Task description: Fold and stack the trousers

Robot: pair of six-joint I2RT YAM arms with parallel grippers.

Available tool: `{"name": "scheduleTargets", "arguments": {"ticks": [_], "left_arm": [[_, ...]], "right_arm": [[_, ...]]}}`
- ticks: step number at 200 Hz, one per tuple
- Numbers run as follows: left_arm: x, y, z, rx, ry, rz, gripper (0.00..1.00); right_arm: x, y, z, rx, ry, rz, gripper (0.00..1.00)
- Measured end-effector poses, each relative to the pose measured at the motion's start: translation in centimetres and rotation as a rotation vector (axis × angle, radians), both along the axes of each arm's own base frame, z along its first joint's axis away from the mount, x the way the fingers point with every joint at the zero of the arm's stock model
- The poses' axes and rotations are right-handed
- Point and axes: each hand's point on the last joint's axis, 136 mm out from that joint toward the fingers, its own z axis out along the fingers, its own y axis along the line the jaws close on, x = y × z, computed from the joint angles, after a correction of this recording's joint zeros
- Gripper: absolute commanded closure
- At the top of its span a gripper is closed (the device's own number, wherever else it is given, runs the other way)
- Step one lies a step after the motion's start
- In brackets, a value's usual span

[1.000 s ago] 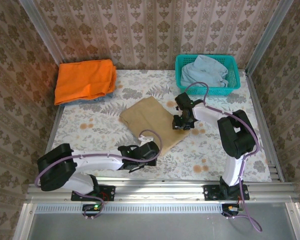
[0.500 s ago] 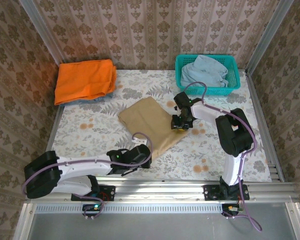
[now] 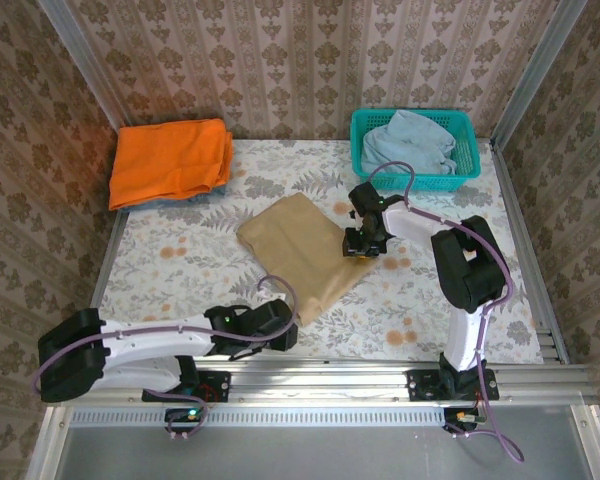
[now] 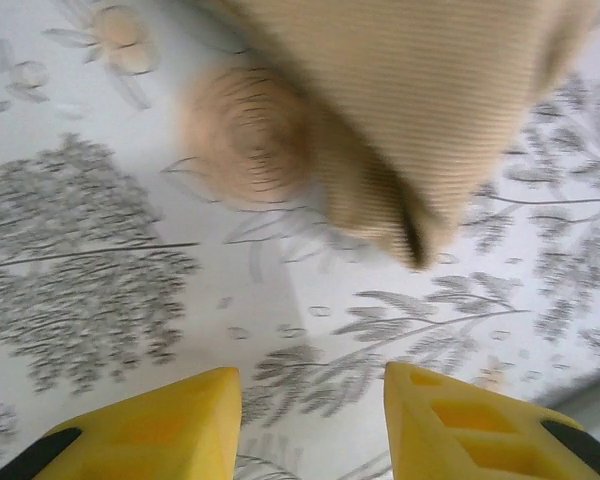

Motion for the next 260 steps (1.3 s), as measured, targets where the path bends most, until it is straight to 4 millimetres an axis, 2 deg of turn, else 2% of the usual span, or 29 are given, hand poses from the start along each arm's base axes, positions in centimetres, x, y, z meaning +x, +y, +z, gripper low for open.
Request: {"name": "scheduleTargets", "arguments": {"ticks": [29,63,74,102,143,182,230,260], "left_arm": [[-0.2,-3.2,1.3,-0.102,-0.009,-0.013,0.57],[0.4,-5.1,-1.4,-0.050,0.012,0.007,0.61],[0.8,-5.1,-2.2,-0.009,0.004,0.025,0.63],[1.6,-5.5,-1.9,0.016,-0.038,0.055,0.64],[3.0,-4.2,-1.8,0.082,-0.113,0.102,0.63],[3.5,-4.2,-1.9,0.108,-0.145,0.104,1.00],[3.3,-4.3,-1.9,0.105,-0.137,0.090,1.00],[2.9,-3.6,-0.3,0.042,-0.139,0.085,1.00]], "right_arm": [[0.0,0.0,0.0,0.000,0.000,0.000,0.64],[0.1,0.0,0.0,0.000,-0.001,0.000,0.63],[0.1,0.0,0.0,0.000,-0.001,0.000,0.63],[0.1,0.0,0.0,0.001,-0.002,0.000,0.63],[0.1,0.0,0.0,0.001,-0.002,0.000,0.63],[0.1,0.0,0.0,0.002,-0.004,0.000,0.64],[0.1,0.0,0.0,0.002,-0.004,-0.001,0.64],[0.1,0.0,0.0,0.002,-0.004,-0.001,0.64]]}}
